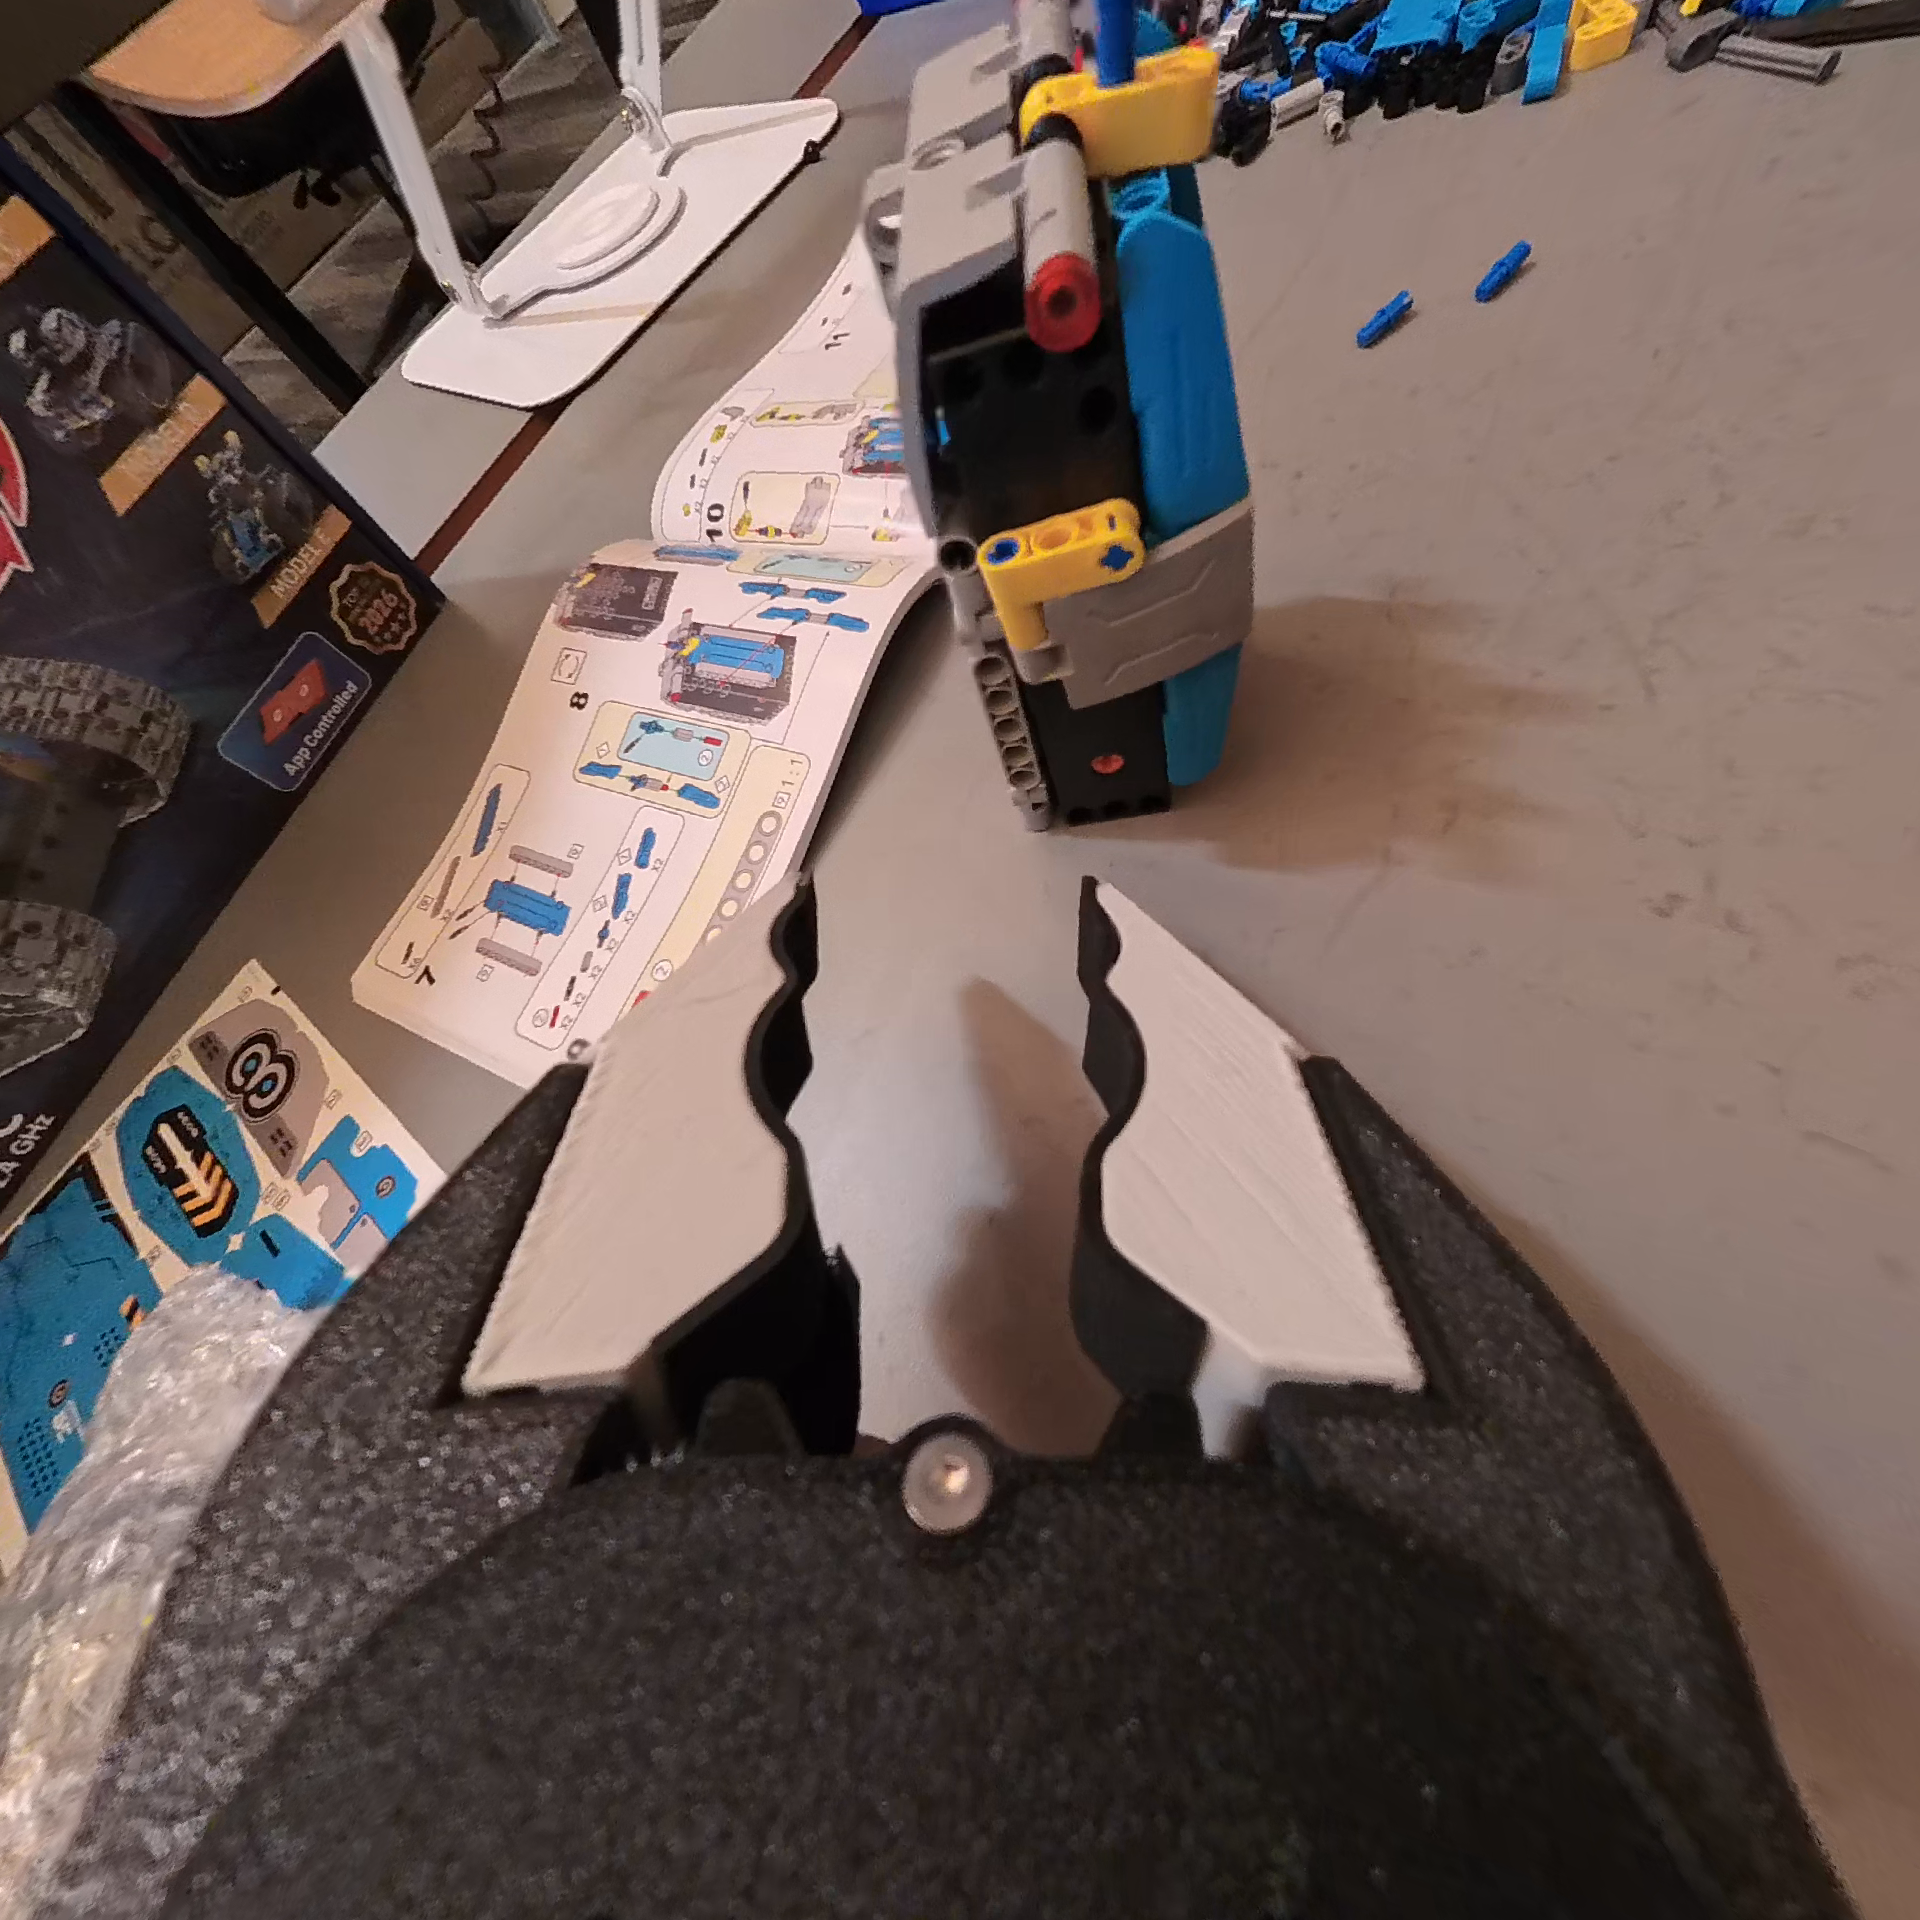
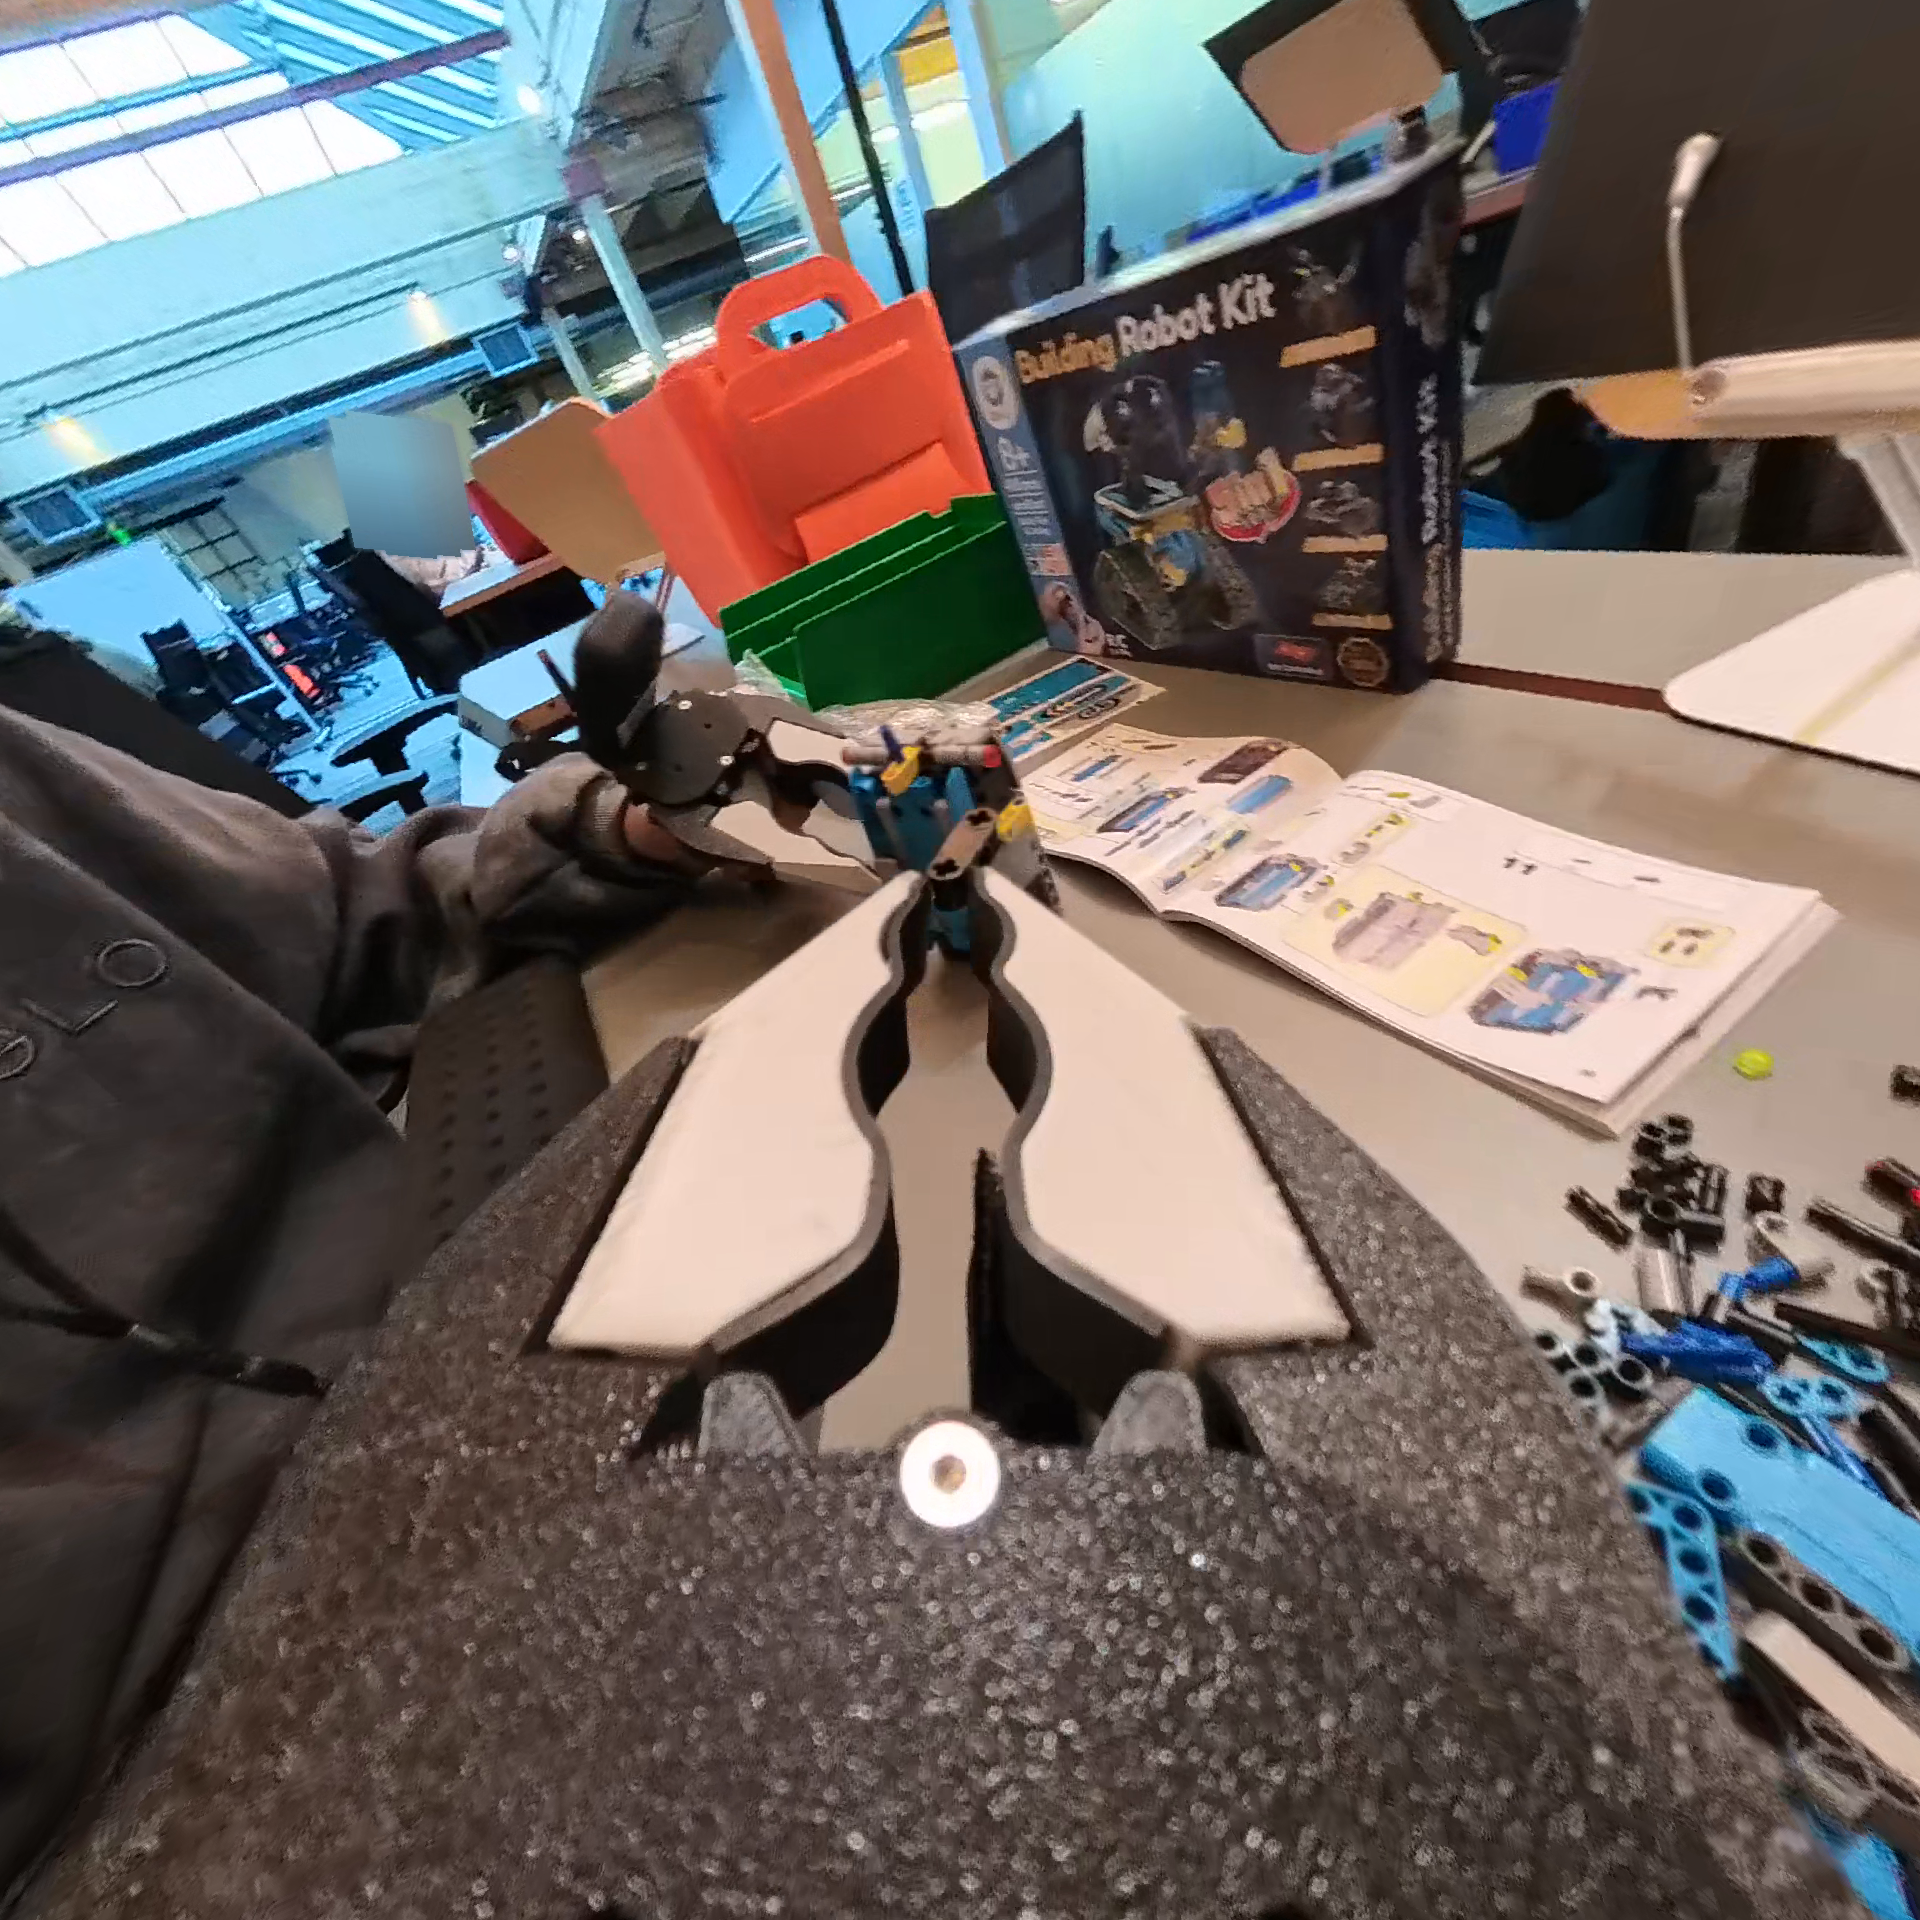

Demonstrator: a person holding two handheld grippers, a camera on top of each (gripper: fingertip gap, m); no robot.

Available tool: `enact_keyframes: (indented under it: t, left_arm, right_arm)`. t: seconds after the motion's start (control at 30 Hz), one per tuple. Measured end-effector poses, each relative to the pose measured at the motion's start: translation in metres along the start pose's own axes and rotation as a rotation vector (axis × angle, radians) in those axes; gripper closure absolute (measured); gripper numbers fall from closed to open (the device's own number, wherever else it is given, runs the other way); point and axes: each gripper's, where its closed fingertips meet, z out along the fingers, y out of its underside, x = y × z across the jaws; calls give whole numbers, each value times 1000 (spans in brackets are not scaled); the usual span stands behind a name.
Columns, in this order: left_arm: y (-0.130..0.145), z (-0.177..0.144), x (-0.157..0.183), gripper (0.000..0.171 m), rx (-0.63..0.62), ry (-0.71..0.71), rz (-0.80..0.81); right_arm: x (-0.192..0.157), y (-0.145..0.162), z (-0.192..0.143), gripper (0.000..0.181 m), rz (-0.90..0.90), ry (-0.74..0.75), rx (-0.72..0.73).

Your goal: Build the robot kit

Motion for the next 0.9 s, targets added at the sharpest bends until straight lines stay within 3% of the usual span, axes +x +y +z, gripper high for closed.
enact_keyframes:
  t: [0.17, 0.4, 0.6, 0.73, 0.8, 0.9]
  left_arm:
    - [-14, -10, -8, 122, 103, 19, -95]
    - [-43, -34, -6, 125, 270, 105, -161]
    - [-87, -64, 12, 128, 340, 217, -76]
    - [-125, -79, 74, 140, 263, 608, -80]
    - [-151, -81, 92, 140, 230, 682, -18]
    - [-175, -69, 114, 139, 81, 736, 156]
  right_arm:
    - [-12, 8, 12, 175, -27, -45, -57]
    - [-14, 45, 37, 174, -66, -18, -283]
    - [-20, 59, 43, 174, -131, -8, -391]
    - [-32, 53, 42, 174, -152, -55, -385]
    - [-41, 50, 40, 174, -168, -91, -378]
    - [-55, 48, 38, 174, -180, -152, -372]
